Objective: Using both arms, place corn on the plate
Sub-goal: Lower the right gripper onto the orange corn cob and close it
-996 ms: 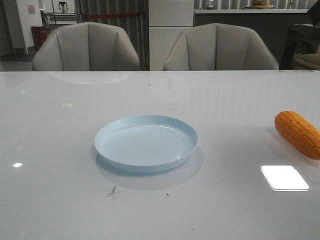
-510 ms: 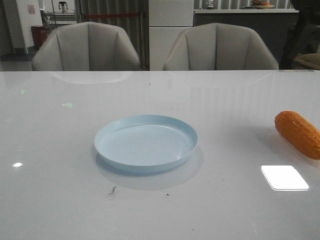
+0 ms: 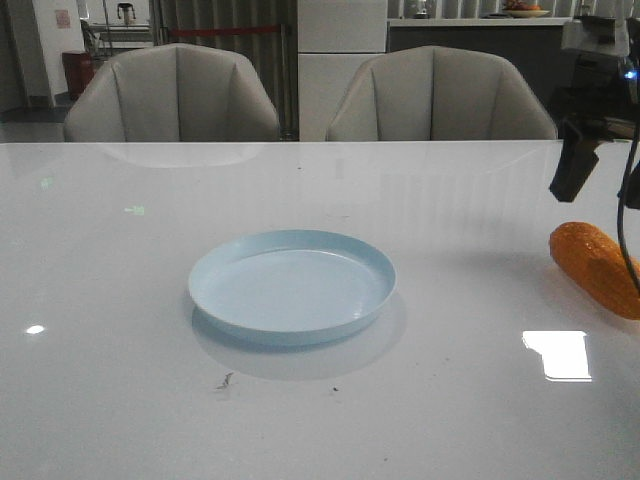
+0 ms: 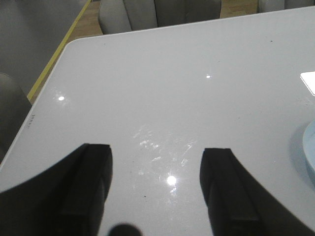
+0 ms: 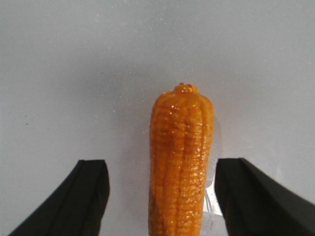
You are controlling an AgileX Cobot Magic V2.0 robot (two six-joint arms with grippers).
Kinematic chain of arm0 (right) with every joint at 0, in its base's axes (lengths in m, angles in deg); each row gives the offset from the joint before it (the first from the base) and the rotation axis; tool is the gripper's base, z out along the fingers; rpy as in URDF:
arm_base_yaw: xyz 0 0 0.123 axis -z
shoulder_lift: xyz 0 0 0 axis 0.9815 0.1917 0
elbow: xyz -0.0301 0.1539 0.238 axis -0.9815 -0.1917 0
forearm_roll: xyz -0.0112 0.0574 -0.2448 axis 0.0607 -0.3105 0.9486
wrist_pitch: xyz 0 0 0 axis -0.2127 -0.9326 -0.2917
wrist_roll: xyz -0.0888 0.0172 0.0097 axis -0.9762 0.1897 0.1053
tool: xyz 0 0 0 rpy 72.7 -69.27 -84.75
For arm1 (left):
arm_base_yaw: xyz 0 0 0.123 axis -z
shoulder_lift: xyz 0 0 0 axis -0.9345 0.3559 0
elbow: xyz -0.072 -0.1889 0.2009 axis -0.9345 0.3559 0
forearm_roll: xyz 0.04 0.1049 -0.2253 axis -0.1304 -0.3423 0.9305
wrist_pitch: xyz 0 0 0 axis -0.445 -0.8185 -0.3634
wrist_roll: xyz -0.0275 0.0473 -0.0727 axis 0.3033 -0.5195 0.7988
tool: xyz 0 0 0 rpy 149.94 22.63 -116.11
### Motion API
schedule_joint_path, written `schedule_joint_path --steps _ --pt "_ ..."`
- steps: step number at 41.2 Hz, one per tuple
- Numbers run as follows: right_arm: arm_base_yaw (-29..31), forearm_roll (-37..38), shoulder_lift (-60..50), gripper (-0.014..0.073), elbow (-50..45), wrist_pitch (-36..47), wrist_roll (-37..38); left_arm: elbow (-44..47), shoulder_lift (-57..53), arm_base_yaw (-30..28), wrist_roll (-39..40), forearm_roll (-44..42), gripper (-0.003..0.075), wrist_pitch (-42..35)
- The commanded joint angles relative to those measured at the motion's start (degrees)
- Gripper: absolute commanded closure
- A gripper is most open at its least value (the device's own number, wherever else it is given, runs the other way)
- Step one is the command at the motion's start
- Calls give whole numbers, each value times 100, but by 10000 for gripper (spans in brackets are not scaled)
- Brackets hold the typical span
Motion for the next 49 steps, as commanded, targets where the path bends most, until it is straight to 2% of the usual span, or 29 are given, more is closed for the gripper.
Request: schedule_joint_path --steps 1,32,34,37,44,49 --pt "29 -22 -96 35 220 106 -17 -162 -17 -2 54 -38 267 -494" --pt "29 60 449 41 228 102 -17 -162 -17 -2 54 -38 267 -484" --pt "29 60 449 61 228 102 -17 -162 -17 -2 54 -38 267 -484" --pt "29 60 449 143 228 107 -17 -162 -17 -2 54 -38 267 -484" --pt "29 60 449 396 228 189 -17 -162 -17 -2 54 -38 267 -484" --pt "23 2 449 449 311 246 -17 -162 -17 -2 54 -38 267 -484"
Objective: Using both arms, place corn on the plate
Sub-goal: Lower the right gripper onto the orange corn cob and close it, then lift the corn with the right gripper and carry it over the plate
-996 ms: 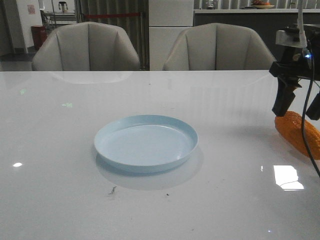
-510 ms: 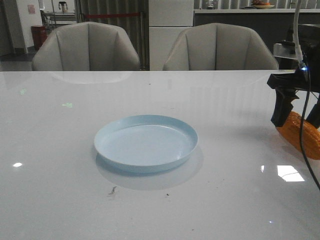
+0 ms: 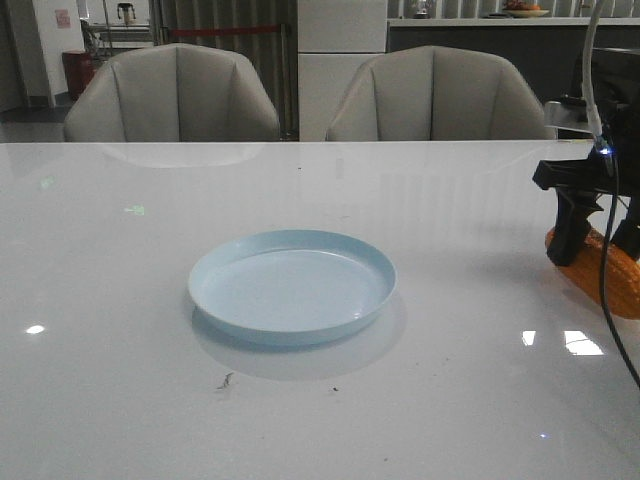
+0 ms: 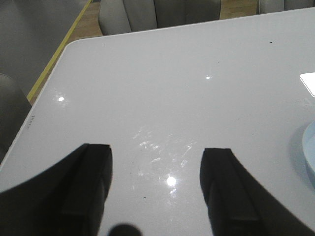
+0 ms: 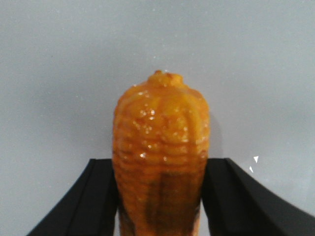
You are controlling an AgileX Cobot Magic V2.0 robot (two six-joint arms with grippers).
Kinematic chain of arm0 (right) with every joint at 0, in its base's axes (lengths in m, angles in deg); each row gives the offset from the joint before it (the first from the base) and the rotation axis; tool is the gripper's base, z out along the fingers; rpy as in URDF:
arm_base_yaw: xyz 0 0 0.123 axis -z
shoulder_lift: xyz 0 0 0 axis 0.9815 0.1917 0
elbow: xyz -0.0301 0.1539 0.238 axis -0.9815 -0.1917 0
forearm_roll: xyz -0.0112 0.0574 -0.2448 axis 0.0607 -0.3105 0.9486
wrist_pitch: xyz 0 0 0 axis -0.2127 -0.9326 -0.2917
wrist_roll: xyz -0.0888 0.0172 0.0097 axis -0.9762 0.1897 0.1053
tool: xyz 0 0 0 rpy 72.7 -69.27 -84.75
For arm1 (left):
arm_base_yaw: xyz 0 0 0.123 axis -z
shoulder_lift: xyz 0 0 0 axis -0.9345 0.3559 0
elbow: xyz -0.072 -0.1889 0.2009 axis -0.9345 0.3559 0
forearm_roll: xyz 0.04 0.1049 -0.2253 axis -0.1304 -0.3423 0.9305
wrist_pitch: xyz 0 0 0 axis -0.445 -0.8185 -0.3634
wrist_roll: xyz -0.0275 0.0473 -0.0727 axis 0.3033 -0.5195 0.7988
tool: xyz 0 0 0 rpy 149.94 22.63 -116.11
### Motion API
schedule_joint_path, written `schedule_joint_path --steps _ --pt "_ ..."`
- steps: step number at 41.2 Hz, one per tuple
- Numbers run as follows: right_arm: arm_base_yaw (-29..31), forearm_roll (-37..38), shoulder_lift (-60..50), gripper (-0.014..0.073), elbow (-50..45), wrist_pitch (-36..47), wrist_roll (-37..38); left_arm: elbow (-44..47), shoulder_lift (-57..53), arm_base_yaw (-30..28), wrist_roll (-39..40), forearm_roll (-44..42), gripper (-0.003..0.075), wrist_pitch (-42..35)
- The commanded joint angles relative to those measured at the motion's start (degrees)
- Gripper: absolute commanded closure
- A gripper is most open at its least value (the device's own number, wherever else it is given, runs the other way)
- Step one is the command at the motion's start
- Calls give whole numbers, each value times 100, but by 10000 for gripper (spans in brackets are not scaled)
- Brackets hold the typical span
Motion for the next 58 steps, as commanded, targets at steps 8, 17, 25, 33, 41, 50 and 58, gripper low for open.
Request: schedule_joint_path --steps 8,17,25,33,41,50,58 --pt "-86 -869 -306 451 939 -505 -223 -162 -17 -2 45 -38 267 -470" --pt "-730 -1196 -306 451 1927 -1161 -451 -162 -17 -2 45 -38 267 -470" --pt "-1607 -1196 -302 451 2293 -1036 -470 -162 -17 -2 45 -38 267 -470" --pt "-2336 -1183 -131 451 2300 -927 -470 -162 -17 -2 45 -38 267 -470" --pt "-2723 -1178 228 451 2300 -927 -470 -162 -17 -2 45 -38 267 -470" --pt "-2795 -1171 539 297 2304 -891 -470 -162 -17 -2 45 -38 267 -470" --pt "-2795 -1175 592 64 2307 -772 -470 -162 -17 -2 45 -38 267 -470"
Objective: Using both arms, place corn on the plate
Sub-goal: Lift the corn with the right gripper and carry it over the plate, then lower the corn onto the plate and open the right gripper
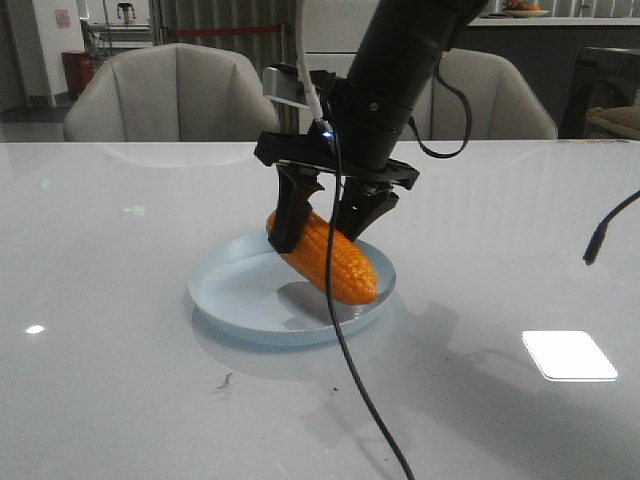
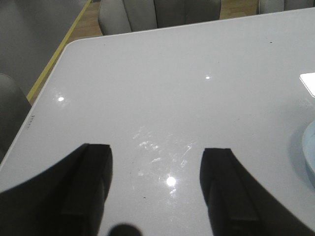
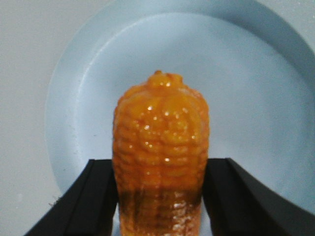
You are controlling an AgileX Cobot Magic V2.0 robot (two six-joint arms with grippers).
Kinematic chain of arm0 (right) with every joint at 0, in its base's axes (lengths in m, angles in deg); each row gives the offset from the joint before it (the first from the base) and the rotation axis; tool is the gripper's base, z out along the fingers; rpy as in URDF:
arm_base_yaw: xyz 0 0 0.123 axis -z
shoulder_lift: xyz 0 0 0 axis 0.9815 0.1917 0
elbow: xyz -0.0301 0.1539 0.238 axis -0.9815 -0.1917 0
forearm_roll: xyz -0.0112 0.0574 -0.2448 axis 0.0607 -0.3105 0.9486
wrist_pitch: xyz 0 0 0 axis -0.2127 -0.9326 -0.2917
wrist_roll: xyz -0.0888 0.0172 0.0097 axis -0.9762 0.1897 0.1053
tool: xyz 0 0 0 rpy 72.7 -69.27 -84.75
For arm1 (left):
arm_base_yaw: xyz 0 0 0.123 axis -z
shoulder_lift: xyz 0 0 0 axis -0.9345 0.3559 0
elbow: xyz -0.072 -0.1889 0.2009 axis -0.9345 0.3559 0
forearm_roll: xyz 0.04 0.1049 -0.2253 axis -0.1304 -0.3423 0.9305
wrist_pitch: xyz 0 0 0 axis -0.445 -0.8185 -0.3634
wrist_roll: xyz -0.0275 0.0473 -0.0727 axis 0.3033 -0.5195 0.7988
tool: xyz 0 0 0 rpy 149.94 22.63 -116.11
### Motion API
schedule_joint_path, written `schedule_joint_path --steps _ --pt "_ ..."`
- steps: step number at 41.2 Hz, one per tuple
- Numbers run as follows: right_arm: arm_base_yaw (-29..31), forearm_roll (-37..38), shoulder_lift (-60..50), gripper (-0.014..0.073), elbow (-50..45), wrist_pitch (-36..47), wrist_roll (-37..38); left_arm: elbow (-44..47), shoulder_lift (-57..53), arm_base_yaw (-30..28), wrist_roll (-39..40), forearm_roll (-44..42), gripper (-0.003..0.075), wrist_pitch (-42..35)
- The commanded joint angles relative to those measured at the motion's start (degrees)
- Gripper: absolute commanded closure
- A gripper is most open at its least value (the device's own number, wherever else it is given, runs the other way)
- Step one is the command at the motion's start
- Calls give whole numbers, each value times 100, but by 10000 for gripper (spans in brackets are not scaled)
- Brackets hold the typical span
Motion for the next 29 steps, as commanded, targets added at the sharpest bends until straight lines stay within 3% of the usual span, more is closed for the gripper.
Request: schedule_joint_path --steps 1,13,29 --pt "7 -155 -364 43 178 196 -49 -162 -17 -2 41 -38 267 -470" --pt "7 -375 -364 5 222 369 -49 -162 -17 -2 41 -38 267 -470" --pt "283 -125 -819 5 1294 -941 -117 -162 -17 -2 41 -38 267 -459"
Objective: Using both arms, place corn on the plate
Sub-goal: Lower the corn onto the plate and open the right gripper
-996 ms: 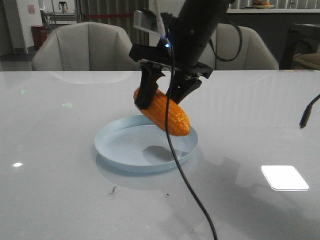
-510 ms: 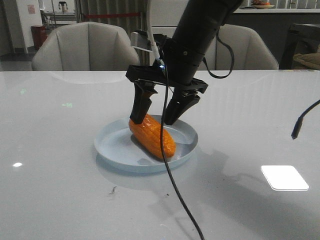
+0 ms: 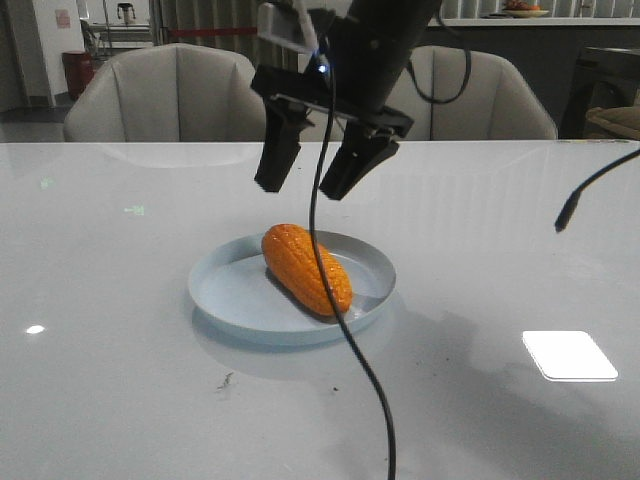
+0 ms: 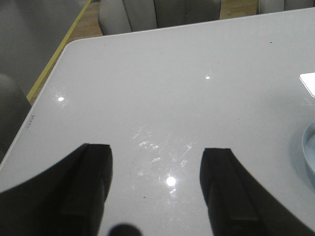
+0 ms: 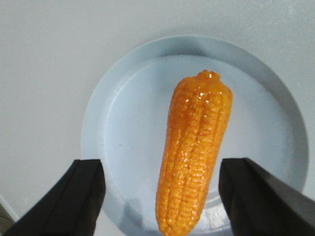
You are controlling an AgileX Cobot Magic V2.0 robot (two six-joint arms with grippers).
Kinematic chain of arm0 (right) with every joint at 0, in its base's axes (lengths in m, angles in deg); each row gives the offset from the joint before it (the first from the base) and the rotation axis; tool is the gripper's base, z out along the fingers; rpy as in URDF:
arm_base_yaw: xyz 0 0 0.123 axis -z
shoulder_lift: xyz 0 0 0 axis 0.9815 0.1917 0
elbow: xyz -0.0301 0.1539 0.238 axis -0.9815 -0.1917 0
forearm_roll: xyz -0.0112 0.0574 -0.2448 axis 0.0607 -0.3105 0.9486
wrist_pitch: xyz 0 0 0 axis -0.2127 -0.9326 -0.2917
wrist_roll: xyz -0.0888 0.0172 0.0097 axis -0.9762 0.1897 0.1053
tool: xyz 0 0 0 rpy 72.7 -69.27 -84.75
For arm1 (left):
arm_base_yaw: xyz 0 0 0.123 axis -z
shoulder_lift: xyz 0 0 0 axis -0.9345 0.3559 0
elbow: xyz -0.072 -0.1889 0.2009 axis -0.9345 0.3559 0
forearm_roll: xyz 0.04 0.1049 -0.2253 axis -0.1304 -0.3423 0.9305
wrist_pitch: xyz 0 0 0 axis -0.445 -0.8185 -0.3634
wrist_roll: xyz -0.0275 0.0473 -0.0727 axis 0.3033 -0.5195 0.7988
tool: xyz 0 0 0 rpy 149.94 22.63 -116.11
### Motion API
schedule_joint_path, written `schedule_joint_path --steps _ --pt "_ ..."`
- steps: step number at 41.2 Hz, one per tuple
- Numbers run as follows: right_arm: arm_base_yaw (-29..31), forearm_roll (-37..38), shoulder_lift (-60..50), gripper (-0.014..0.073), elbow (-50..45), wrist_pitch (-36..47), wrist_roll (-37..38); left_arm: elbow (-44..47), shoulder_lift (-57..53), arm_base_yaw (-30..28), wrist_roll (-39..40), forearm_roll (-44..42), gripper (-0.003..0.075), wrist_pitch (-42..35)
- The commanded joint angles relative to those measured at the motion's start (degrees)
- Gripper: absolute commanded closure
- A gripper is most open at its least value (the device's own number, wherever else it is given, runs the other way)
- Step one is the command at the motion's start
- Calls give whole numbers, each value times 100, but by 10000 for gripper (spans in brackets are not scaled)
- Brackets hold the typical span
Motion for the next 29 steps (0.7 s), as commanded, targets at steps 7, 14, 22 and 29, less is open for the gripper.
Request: schedule_joint_path --steps 7,14,22,29 --pt "593 -56 -1454 5 408 -431 -79 -162 -17 -2 31 -38 267 -459" --pt "1255 -14 -2342 5 402 -818 -74 -162 -17 -2 31 -38 267 -459" --pt "2092 335 -3465 5 90 -947 -79 -162 -17 -2 31 -38 267 -480" --pt "2655 958 -4695 5 -1086 -443 -84 -162 -17 -2 31 -38 267 -480"
